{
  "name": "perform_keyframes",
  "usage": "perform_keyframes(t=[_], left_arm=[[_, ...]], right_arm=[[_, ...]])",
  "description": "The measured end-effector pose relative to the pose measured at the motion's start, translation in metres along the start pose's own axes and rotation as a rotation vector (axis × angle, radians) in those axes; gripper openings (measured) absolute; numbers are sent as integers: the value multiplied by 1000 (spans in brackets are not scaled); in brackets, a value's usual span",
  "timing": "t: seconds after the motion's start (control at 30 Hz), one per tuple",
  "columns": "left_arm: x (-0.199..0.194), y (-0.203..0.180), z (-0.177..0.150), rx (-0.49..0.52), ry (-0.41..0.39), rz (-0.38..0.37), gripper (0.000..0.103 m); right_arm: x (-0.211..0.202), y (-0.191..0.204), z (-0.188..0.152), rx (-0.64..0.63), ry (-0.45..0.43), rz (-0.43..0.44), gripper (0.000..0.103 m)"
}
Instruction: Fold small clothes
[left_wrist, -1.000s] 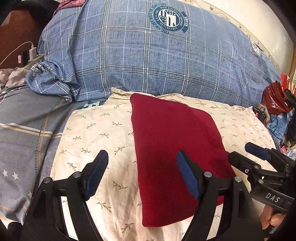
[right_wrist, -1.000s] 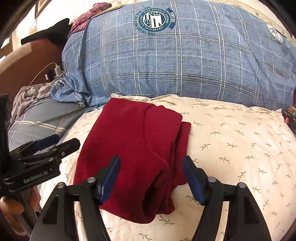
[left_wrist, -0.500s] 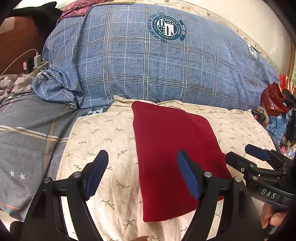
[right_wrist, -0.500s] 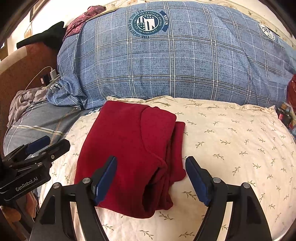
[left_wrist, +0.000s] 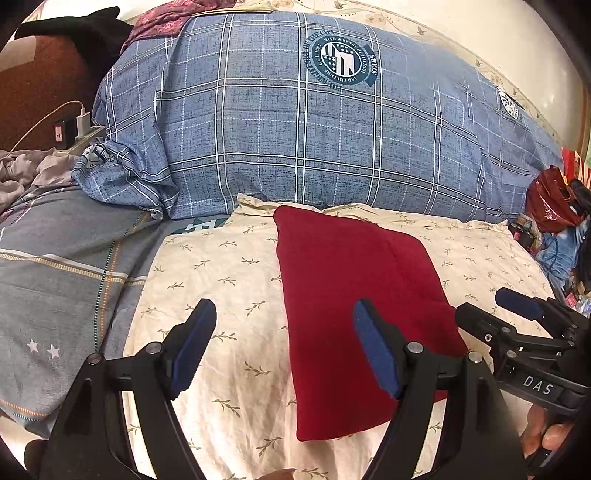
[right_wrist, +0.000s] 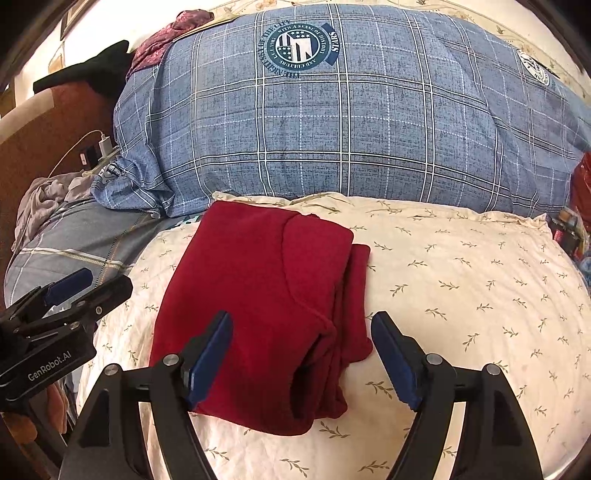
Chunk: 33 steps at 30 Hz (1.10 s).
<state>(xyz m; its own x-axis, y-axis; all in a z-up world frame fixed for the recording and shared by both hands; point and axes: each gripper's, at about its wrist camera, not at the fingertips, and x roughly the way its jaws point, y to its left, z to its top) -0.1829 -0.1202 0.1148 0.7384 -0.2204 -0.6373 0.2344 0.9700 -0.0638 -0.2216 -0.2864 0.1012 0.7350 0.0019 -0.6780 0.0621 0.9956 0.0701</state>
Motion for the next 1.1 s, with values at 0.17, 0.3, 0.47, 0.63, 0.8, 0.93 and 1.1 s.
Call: perform_keyframes(t=[0.17, 0.3, 0.47, 0.63, 0.8, 0.93, 1.1], left_arm=[[3, -1, 0, 6, 10, 10, 76], [5, 0, -1, 2, 16, 2, 76], [9, -3, -3, 13, 25, 4, 77], [13, -5, -4, 15, 32, 7, 76], [14, -5, -5, 14, 34, 7, 77], [17, -7, -5, 15, 40, 8, 77], [18, -10, -6, 27, 41, 9, 76]], right_arm=[[1, -2, 1, 5, 7, -2, 79], [3, -7, 0, 15, 11, -12, 80], [7, -6, -2, 17, 23, -7, 80], [11, -3, -4, 9, 33, 2, 80], [13, -4, -4, 12, 35, 2, 80], [15, -6, -4, 19, 41, 1, 80], [16, -6, -5, 14, 43, 1, 80]])
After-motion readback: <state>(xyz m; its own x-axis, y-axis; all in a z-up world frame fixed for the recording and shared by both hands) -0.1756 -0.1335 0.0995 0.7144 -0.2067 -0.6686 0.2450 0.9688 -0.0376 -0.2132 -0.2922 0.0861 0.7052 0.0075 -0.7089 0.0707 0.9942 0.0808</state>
